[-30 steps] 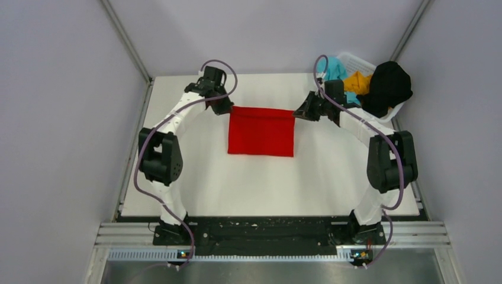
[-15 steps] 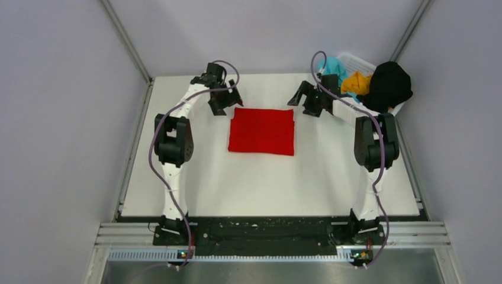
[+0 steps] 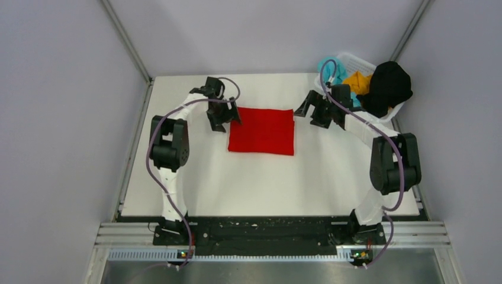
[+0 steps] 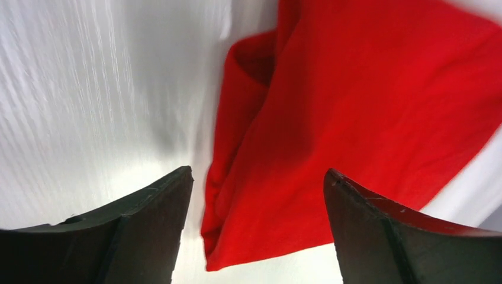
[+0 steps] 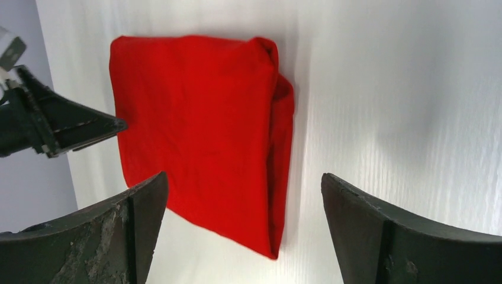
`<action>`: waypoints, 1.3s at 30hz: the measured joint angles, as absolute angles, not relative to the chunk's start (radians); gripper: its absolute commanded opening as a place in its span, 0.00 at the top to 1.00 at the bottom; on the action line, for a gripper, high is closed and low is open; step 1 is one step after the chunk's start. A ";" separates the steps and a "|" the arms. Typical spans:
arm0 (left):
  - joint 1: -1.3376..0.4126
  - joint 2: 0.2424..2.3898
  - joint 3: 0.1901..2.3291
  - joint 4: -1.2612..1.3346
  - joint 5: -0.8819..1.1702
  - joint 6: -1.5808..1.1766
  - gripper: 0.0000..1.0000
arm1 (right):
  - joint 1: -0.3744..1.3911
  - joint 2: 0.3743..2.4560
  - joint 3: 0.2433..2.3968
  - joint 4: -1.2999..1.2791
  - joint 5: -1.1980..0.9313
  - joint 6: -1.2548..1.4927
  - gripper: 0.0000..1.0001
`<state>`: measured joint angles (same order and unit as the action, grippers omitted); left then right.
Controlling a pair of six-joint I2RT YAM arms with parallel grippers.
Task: Fold and stack the t-shirts
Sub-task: Put the neatly folded tshirt into the corner of the board with the left arm
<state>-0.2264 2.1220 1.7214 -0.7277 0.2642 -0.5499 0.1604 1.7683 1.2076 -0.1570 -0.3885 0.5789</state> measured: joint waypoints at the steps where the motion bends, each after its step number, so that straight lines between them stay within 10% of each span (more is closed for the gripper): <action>1: -0.231 2.122 1.694 -0.727 0.264 -0.548 0.23 | 0.160 1.734 1.173 -0.160 -0.390 0.575 0.01; 8: -0.255 2.126 1.623 -0.720 0.253 -0.547 0.41 | 0.160 1.564 1.047 -0.184 -0.374 0.543 0.01; 15: -0.304 2.164 1.645 -0.706 0.233 -0.563 1.00 | 0.160 1.450 1.000 -0.213 -0.325 0.517 0.01; 28: -0.402 2.283 1.915 -0.915 -0.178 -0.593 1.00 | 0.160 1.409 0.973 -0.266 -0.244 0.486 0.01; 39: -0.117 2.350 2.020 -0.911 -0.413 -0.406 1.00 | 0.160 1.365 0.973 -0.313 -0.181 0.483 0.01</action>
